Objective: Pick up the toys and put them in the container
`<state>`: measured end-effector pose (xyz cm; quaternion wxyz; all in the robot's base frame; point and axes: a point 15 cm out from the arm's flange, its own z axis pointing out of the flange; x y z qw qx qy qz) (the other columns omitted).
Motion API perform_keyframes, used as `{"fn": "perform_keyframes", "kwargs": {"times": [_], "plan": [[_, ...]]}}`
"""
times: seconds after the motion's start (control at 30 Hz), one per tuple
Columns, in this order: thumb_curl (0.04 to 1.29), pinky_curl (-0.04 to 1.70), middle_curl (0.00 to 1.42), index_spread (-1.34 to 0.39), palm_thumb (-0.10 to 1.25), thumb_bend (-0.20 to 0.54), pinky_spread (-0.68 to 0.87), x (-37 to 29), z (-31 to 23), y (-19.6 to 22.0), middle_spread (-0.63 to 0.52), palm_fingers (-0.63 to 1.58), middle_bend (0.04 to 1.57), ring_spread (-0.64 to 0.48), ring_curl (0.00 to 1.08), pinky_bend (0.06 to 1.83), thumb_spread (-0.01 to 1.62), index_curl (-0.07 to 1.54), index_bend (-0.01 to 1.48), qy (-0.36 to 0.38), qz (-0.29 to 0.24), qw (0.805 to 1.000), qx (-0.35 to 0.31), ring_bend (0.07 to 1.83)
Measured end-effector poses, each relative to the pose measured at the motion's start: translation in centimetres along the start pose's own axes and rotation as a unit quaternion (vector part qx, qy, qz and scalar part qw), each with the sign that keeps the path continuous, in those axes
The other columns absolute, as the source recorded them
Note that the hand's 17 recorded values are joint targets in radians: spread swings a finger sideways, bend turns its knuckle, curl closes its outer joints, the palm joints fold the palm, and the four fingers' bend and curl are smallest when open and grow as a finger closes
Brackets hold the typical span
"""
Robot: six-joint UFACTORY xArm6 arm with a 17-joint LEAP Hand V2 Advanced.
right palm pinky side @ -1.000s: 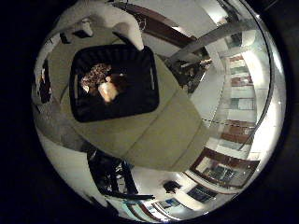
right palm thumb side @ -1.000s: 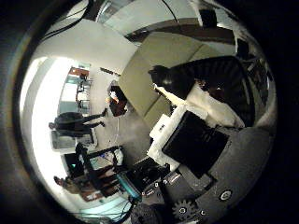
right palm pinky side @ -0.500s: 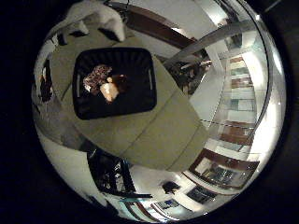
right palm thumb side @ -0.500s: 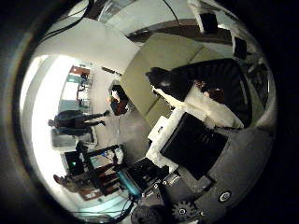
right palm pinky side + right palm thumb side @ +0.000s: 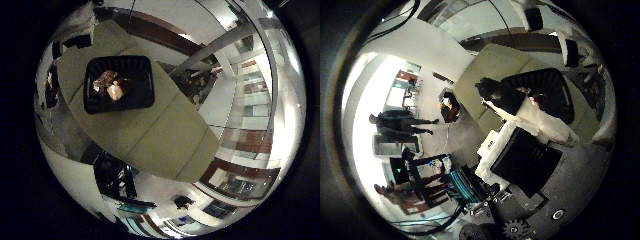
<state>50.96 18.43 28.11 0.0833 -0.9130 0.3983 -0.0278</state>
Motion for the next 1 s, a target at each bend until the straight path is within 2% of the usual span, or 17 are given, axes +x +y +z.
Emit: {"fn": "perform_keyframes", "kwargs": {"times": [0.3, 0.53, 0.87, 1.0], "plan": [[0.31, 0.66, 0.64, -0.45, 0.53, -0.021, -0.41, 10.6, -2.5, 8.1, -0.22, 0.75, 0.73, -0.25, 0.47, 1.04, 1.14, 0.63, 0.19, 0.020, 0.062, 0.998, -0.002, 1.11], [0.31, 0.65, 0.65, -0.45, 0.53, -0.021, -0.41, 18.7, -3.5, 16.0, -0.22, 0.76, 0.71, -0.25, 0.48, 1.04, 1.14, 0.62, 0.19, 0.034, 0.115, 0.993, -0.007, 1.10], [0.31, 0.63, 0.67, -0.45, 0.53, -0.021, -0.40, 26.1, -1.3, 27.0, -0.23, 0.77, 0.68, -0.25, 0.49, 1.04, 1.14, 0.61, 0.20, 0.021, 0.179, 0.983, -0.032, 1.08], [0.31, 0.62, 0.68, -0.46, 0.53, -0.021, -0.40, 28.5, -1.2, 29.8, -0.23, 0.77, 0.67, -0.25, 0.49, 1.04, 1.14, 0.61, 0.19, 0.024, 0.192, 0.981, -0.033, 1.07]]}}
